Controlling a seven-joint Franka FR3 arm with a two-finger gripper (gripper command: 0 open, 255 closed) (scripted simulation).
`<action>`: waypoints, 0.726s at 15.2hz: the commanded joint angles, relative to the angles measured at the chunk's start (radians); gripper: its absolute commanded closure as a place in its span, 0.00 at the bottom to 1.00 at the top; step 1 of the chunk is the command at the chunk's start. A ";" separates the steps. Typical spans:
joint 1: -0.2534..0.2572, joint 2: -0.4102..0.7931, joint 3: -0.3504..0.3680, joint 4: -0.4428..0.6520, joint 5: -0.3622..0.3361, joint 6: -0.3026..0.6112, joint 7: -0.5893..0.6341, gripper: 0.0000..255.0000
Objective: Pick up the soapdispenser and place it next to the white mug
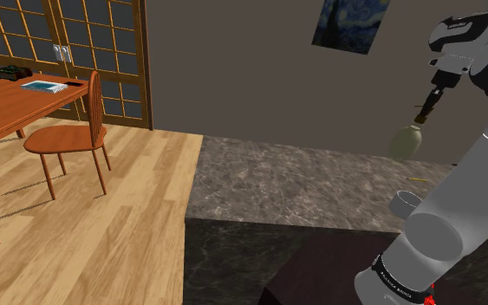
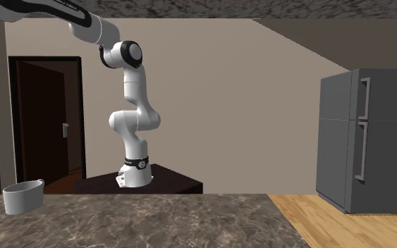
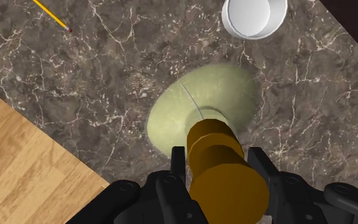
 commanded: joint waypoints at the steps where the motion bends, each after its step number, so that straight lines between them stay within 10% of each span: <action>1: 0.002 -0.008 0.001 -0.032 -0.007 0.028 0.004 1.00; 11: 0.004 -0.020 0.004 -0.174 -0.017 0.164 0.012 1.00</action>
